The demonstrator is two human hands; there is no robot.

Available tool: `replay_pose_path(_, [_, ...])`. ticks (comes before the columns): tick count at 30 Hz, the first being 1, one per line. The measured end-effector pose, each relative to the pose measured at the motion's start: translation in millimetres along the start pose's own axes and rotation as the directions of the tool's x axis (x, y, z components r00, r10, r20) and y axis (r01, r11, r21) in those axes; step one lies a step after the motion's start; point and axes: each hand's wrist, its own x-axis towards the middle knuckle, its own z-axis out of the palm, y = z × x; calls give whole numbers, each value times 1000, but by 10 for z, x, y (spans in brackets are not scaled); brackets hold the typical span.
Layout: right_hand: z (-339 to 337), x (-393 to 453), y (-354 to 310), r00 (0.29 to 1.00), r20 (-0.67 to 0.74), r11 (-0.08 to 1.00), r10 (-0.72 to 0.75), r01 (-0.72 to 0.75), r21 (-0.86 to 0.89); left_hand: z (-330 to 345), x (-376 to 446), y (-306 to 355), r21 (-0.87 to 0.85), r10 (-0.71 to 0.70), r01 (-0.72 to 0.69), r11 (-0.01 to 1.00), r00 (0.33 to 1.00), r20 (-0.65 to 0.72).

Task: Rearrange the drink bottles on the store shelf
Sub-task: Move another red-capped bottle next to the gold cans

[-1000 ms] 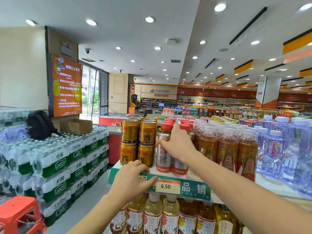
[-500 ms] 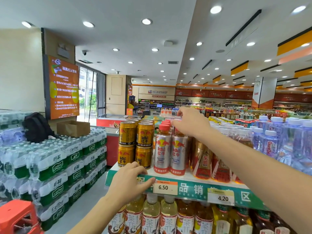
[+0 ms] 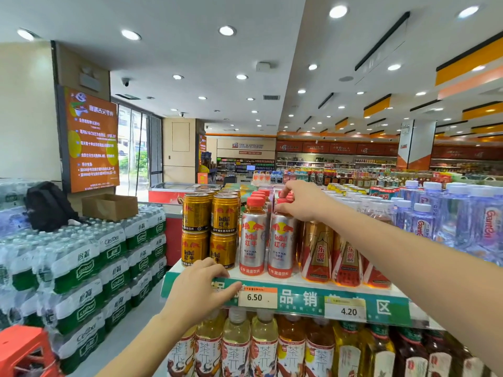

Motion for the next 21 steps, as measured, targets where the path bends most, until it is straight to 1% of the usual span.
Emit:
replay_pose_path(2, [-32,-19,22,1000,15,1000,-11,10,11,-1,0,3,-5,-1,1,1000,1000,1])
replay_pose_path(5, [-70,-32,13,999,36,999,-33,34,-18,-1,-5,-6,-13,-2,2,1000,1000,-4])
replay_pose_path(13, [-31,-2,-17,997,74,998,6,-2,-57,1,-7,1,-13,-5,5,1000,1000,0])
replay_pose_path(19, [3,1,-30,997,80,985,23,-8,-174,11,14,-26,0,-2,2,1000,1000,0])
replay_pose_path(21, [-1,-12,-39,996,79,983,28,-13,-186,6,20,-21,3,-4,4,1000,1000,6])
